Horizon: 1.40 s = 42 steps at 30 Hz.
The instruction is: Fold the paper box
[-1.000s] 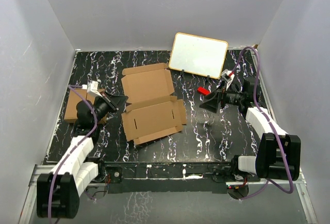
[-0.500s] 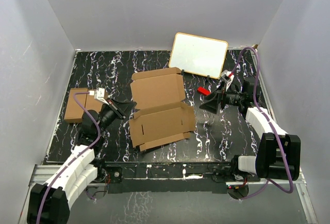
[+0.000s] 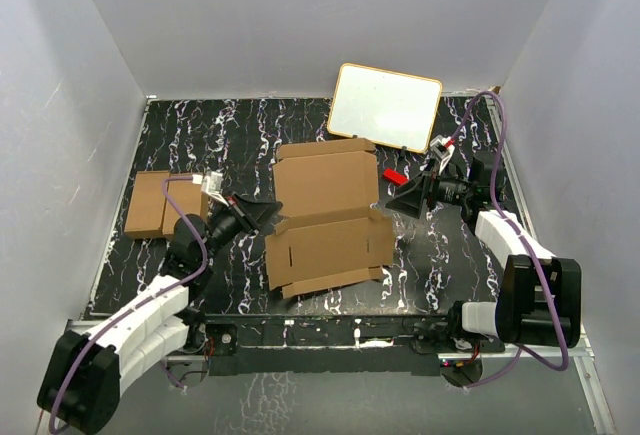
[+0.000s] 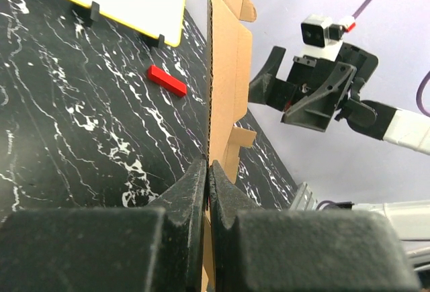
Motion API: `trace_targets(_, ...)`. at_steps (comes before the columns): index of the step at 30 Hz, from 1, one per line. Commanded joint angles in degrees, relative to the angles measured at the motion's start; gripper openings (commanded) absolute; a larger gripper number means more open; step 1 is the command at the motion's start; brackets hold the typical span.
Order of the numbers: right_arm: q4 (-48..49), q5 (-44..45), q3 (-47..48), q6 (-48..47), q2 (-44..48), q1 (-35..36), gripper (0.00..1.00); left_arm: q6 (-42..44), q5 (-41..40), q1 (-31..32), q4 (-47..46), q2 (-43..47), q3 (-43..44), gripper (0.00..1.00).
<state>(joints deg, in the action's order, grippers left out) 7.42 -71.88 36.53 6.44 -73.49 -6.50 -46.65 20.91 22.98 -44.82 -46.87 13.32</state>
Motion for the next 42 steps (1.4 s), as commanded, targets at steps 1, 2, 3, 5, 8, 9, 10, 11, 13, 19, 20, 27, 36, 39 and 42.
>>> trace_targets(1, 8.19, -2.90, -0.07, 4.28, -0.27, -0.24, 0.99, 1.95, -2.86, 4.94, -6.44, -2.62, 2.69, 0.00)
trace_targets(2, 8.54, -3.15, -0.06, 4.80, -0.29, -0.19, 0.99, 2.45, -3.58, 5.95, -6.80, -3.34, 2.91, 0.00)
trace_targets(3, 8.91, -3.54, -0.06, 5.76, -0.33, -0.18, 0.99, 2.84, -4.34, 6.96, -7.05, -3.94, 3.12, 0.00)
trace_targets(5, 9.46, -3.49, -0.19, 6.59, -0.21, 0.05, 0.99, 3.65, -5.44, 8.65, -7.71, -5.14, 3.69, 0.00)
trace_targets(8, 9.43, -0.02, -0.39, 7.01, -0.33, 0.26, 1.00, 4.36, -6.68, 10.79, -8.62, -6.89, 4.43, 0.00)
trace_targets(9, 9.33, 1.26, -0.41, 6.97, -0.52, 0.26, 0.99, 4.56, -6.93, 11.23, -8.96, -7.47, 4.70, 0.00)
trace_targets(10, 8.86, 2.32, -0.15, 6.82, -0.75, 0.26, 0.99, 4.68, -7.20, 11.86, -9.22, -7.99, 4.89, 0.00)
trace_targets(11, 8.02, 3.03, 0.12, 6.37, -1.03, 0.26, 0.98, 4.80, -7.46, 12.34, -9.56, -8.40, 5.02, 0.00)
trace_targets(13, 7.60, 2.80, 0.38, 6.48, -1.44, 0.26, 0.96, 4.90, -7.99, 13.16, -10.31, -9.16, 5.10, 0.00)
trace_targets(19, 10.14, -0.34, -0.38, 8.62, -0.90, 0.35, 0.75, 5.42, -9.11, 15.08, -11.34, -10.60, 5.43, 0.00)
trace_targets(20, 10.29, -0.60, -0.36, 8.78, -0.87, 0.35, 0.70, 5.57, -9.19, 15.22, -11.34, -10.76, 5.55, 0.00)
trace_targets(27, 11.26, -2.57, -0.42, 9.39, -0.95, 0.46, 0.40, 5.58, -9.93, 15.77, -11.60, -11.06, 5.22, 0.00)
trace_targets(36, 12.02, -5.64, 0.09, 9.86, -0.87, 0.45, 0.18, 5.60, -10.42, 15.87, -11.39, -11.28, 4.58, 0.00)
trace_targets(39, 12.24, -6.76, 0.24, 9.32, -0.46, 0.44, 0.12, 5.61, -10.46, 15.87, -11.18, -11.97, 4.18, 0.00)
trace_targets(42, 11.91, -8.40, 0.56, 8.05, 0.18, 0.40, 0.08, 5.49, -10.38, 15.87, -11.44, -12.83, 3.70, 0.00)
